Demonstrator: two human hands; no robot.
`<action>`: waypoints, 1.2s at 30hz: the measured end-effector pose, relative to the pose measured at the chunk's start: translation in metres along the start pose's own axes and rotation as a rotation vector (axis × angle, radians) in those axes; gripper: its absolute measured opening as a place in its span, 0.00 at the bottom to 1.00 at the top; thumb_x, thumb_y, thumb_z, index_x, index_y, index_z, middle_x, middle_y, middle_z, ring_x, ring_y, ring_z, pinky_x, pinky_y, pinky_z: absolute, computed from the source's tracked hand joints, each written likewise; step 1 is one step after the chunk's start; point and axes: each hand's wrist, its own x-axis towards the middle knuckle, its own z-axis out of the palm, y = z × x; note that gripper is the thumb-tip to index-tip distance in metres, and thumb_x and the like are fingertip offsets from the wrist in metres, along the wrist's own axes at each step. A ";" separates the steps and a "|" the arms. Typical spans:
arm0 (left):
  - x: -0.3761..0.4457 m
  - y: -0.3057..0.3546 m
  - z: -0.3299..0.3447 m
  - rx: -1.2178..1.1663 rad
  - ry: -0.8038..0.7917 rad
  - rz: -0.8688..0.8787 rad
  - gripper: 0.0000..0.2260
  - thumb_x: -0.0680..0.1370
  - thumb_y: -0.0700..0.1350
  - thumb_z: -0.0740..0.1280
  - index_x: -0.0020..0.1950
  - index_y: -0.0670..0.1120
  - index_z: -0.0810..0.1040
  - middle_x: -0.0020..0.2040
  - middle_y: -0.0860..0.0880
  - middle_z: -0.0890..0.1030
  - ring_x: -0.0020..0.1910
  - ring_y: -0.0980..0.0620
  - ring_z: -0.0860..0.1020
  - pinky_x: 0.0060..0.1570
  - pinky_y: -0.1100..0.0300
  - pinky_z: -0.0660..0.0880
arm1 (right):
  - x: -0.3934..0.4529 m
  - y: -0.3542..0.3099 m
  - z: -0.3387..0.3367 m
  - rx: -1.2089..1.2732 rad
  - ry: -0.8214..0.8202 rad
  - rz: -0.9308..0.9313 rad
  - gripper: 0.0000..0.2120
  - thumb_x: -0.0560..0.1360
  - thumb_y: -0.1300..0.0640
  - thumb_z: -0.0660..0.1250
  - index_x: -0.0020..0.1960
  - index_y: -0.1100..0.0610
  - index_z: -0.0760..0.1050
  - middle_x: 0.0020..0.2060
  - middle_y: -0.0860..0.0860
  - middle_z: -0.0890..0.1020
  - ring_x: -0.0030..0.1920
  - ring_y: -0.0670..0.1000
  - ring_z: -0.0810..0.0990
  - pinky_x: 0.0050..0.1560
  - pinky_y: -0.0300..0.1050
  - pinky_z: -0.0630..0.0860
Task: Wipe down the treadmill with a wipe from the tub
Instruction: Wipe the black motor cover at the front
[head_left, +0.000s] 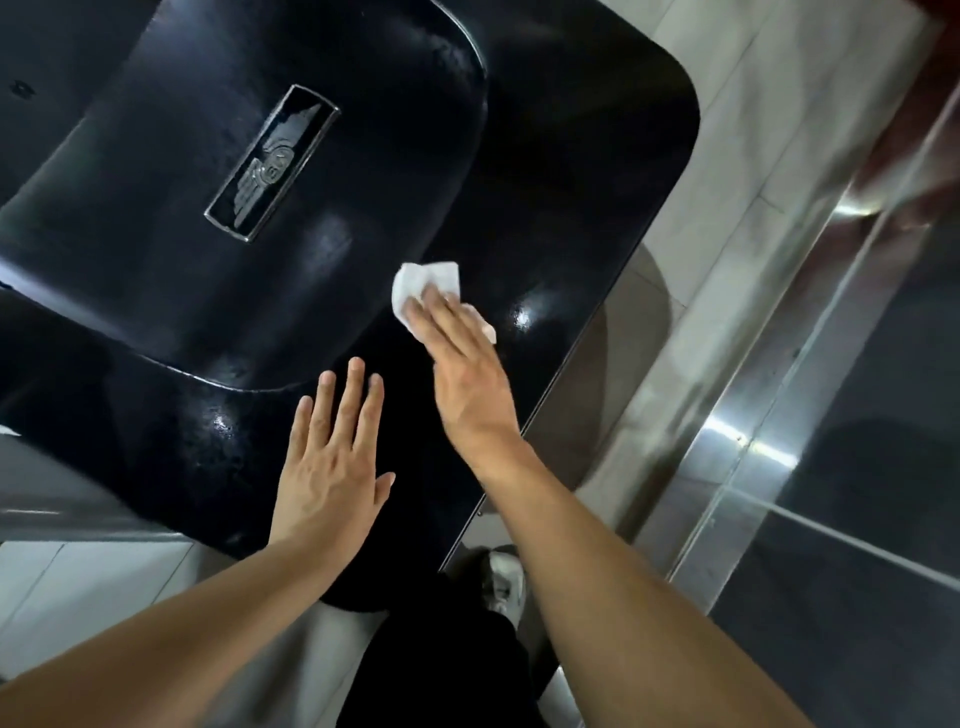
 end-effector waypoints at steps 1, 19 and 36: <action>0.000 -0.001 -0.002 -0.005 -0.013 0.004 0.49 0.74 0.52 0.75 0.84 0.42 0.48 0.84 0.43 0.43 0.82 0.40 0.47 0.79 0.41 0.55 | -0.010 0.010 -0.004 0.058 -0.002 0.095 0.28 0.77 0.71 0.60 0.76 0.59 0.68 0.75 0.56 0.69 0.77 0.54 0.65 0.79 0.50 0.60; 0.060 -0.011 -0.038 -0.067 -0.057 0.175 0.49 0.78 0.48 0.71 0.83 0.51 0.35 0.82 0.48 0.33 0.82 0.40 0.42 0.81 0.46 0.48 | 0.029 0.070 -0.029 0.198 0.316 0.782 0.27 0.82 0.69 0.55 0.79 0.54 0.64 0.79 0.51 0.64 0.79 0.46 0.59 0.79 0.49 0.58; 0.058 -0.004 -0.036 -0.068 -0.065 0.138 0.48 0.81 0.47 0.69 0.80 0.51 0.29 0.80 0.48 0.26 0.81 0.40 0.35 0.81 0.46 0.42 | 0.082 0.105 -0.046 0.202 0.275 0.681 0.30 0.80 0.72 0.54 0.79 0.53 0.65 0.79 0.53 0.63 0.80 0.51 0.59 0.79 0.52 0.60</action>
